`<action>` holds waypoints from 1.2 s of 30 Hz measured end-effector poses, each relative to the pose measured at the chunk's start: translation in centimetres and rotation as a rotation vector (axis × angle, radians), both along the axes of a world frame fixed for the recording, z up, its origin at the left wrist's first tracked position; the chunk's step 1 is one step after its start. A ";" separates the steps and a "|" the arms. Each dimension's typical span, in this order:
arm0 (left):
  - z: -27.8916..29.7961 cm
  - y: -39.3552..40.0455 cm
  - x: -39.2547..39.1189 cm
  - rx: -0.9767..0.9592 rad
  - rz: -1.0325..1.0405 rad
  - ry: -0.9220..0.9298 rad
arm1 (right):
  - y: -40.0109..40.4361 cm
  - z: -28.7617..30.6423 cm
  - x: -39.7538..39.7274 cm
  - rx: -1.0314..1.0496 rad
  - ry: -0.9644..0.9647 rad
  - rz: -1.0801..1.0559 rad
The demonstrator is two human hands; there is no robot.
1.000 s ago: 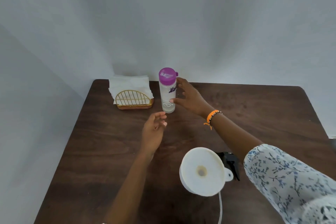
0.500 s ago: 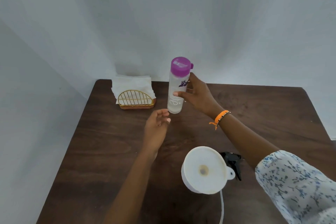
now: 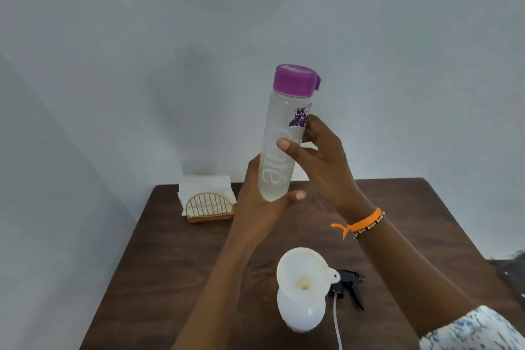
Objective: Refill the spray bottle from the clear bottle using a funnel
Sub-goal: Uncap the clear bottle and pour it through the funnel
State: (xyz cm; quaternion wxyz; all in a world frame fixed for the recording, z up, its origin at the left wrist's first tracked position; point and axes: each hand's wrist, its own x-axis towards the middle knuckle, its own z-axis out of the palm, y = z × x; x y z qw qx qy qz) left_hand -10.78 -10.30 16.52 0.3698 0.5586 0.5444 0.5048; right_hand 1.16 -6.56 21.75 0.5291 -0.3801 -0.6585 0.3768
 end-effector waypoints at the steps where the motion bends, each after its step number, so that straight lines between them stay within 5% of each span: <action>1: 0.6 -0.4 0.3 0.022 0.012 -0.006 | -0.6 0.6 0.0 0.007 0.013 -0.002; 9: 1.9 -3.4 2.7 0.129 0.070 0.051 | -3.6 6.8 0.4 0.071 0.130 -0.205; 22: 3.3 -4.7 4.6 0.241 0.264 0.118 | -4.6 11.2 -1.6 0.112 -0.052 -0.531; 28: 3.8 -5.1 4.3 0.249 0.206 0.083 | -5.1 12.0 -2.0 0.162 0.010 -0.395; 36: 4.4 -6.2 3.3 0.194 -0.047 0.103 | -5.5 12.6 0.0 0.079 0.101 0.073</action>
